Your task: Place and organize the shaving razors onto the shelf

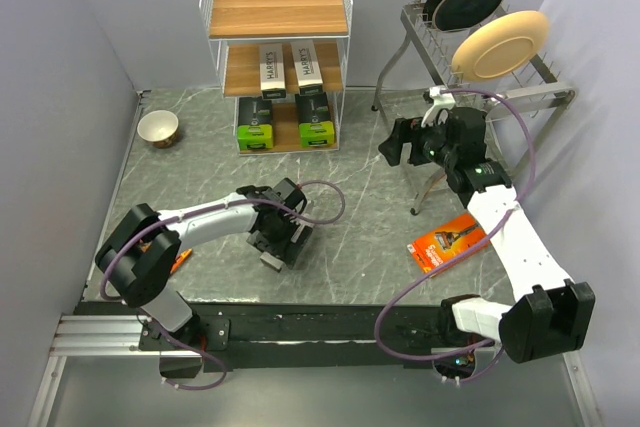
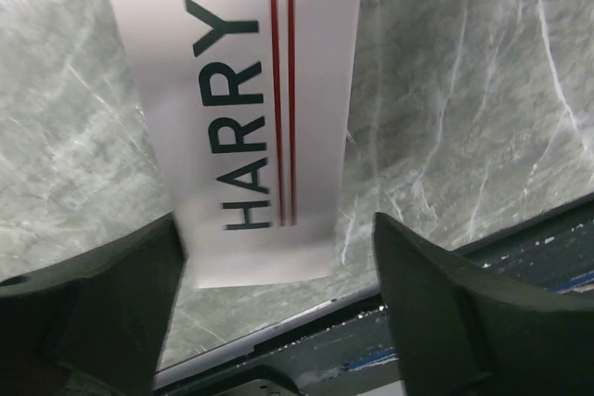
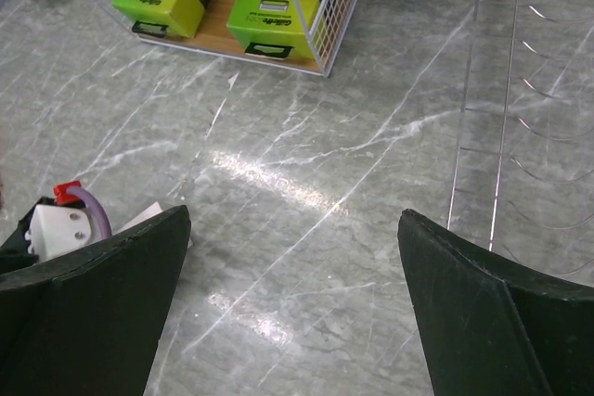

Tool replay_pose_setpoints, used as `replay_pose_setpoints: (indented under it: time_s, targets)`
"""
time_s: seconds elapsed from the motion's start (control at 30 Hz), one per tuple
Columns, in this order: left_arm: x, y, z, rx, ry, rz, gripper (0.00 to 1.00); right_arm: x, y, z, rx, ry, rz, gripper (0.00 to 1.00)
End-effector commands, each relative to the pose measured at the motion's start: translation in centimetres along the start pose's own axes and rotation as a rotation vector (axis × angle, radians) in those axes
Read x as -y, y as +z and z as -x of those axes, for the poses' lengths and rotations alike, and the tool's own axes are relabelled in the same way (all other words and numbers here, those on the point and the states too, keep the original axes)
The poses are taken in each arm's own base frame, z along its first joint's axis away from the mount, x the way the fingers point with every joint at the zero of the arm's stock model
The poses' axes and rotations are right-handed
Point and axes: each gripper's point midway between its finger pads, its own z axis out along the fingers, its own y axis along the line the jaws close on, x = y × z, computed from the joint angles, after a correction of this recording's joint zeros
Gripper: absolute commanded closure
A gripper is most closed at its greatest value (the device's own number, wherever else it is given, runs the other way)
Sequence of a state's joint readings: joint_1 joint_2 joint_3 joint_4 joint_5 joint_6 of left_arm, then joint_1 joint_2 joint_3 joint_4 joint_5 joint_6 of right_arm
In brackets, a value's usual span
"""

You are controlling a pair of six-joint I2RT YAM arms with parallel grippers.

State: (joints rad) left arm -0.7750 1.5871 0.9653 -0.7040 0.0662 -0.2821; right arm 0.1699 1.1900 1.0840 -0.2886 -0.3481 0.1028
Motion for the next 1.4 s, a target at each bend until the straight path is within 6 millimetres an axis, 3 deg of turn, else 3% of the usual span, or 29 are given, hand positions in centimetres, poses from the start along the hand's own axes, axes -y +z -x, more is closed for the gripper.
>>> replay_pose_setpoints:
  time_s: [0.0,0.03,0.07,0.13,0.3,0.47,0.67,0.93,1.07,1.23,1.37]
  targets:
    - [1.0,-0.4,0.0,-0.017,0.019,-0.046,0.21,0.4,0.5,2.2,0.058,-0.033,-0.008,0.00]
    - [1.2,-0.3,-0.1,-0.023,0.025,-0.057,0.27,0.5,0.7,2.2,0.054,-0.030,-0.007,0.00]
    - [1.3,-0.3,-0.1,-0.026,0.026,-0.066,0.39,0.5,0.8,2.3,0.055,-0.029,-0.007,0.00]
    - [1.4,-0.5,0.0,-0.018,0.029,-0.074,0.49,0.4,1.0,2.6,0.061,-0.028,-0.005,0.00]
    - [0.3,-0.8,0.8,0.024,0.021,-0.038,0.51,0.3,1.3,3.3,0.068,-0.022,0.004,0.00]
    - [-0.5,-2.9,2.8,0.086,0.028,-0.035,0.50,-0.2,0.8,4.1,0.090,-0.016,0.017,0.00]
    - [-3.8,-7.9,7.5,0.258,0.098,0.092,0.51,-0.4,0.4,3.4,0.088,-0.013,0.022,0.00]
    - [-6.9,-13.4,10.0,0.411,0.092,0.189,0.52,-0.9,-0.1,4.7,0.109,-0.022,0.034,0.00]
    - [-10.1,-16.3,11.6,0.472,0.046,0.260,0.52,-0.8,0.1,4.9,0.107,-0.021,0.035,0.00]
    - [-14.4,-21.5,15.4,0.624,-0.084,0.341,0.52,-1.0,0.4,5.0,0.109,-0.013,0.047,0.00]
    - [-16.2,-23.7,18.0,0.693,-0.109,0.373,0.51,-1.0,0.4,4.8,0.107,-0.010,0.047,0.00]
